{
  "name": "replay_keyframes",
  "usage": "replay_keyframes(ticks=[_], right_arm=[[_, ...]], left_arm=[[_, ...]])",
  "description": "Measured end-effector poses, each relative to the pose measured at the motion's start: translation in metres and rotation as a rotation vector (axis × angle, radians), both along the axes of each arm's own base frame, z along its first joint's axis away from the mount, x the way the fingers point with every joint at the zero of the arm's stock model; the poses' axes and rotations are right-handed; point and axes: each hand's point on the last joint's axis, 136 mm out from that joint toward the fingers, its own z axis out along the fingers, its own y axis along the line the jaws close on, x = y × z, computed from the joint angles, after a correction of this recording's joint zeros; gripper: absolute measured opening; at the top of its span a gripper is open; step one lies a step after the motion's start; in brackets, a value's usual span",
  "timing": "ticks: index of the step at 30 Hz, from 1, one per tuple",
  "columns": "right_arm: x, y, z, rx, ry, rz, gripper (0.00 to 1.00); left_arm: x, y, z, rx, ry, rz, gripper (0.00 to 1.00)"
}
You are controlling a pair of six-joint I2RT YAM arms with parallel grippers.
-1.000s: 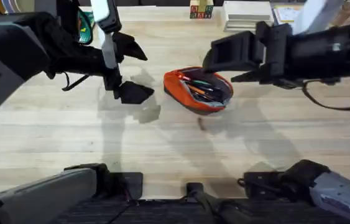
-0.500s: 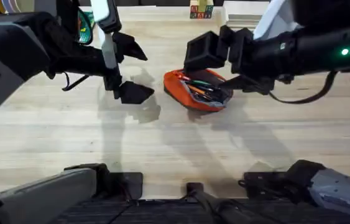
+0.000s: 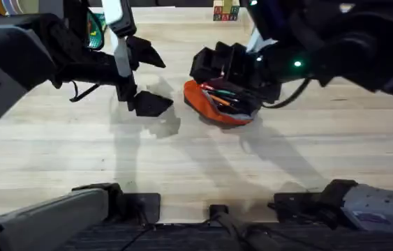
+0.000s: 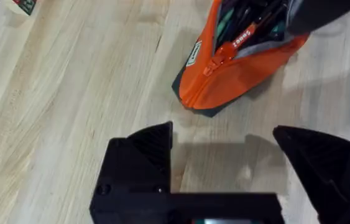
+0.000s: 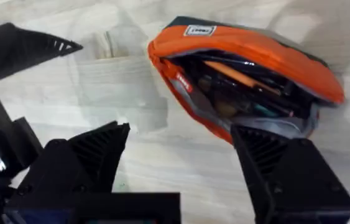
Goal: Unzip the bag, pick up the pens from the table one at a time and place them inside, then zip the bag closed.
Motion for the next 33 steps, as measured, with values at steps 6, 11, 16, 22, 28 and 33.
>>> replay_keyframes(ticks=[6, 11, 16, 22, 28, 33], right_arm=[[0.011, 0.009, -0.012, -0.005, 0.002, -0.001, 0.998], [0.021, 0.018, -0.023, -0.004, 0.003, 0.004, 0.998], [0.030, 0.027, -0.028, 0.009, -0.014, 0.012, 0.998], [0.036, 0.032, -0.036, 0.009, -0.014, 0.013, 0.997], [0.040, 0.035, -0.045, 0.002, -0.007, 0.013, 0.997], [0.050, 0.044, -0.038, 0.039, -0.050, 0.013, 0.997]], left_arm=[[0.000, 0.000, 0.000, 0.000, 0.000, 0.000, 0.993], [0.000, 0.000, 0.000, 0.000, 0.000, 0.000, 0.993], [0.000, 0.000, 0.000, 0.000, 0.000, 0.000, 0.993], [0.000, 0.000, 0.000, 0.000, 0.000, 0.000, 0.993], [0.000, 0.000, 0.000, 0.000, 0.000, 0.000, 0.994], [0.000, 0.000, 0.000, 0.000, 0.000, 0.000, 0.993]])
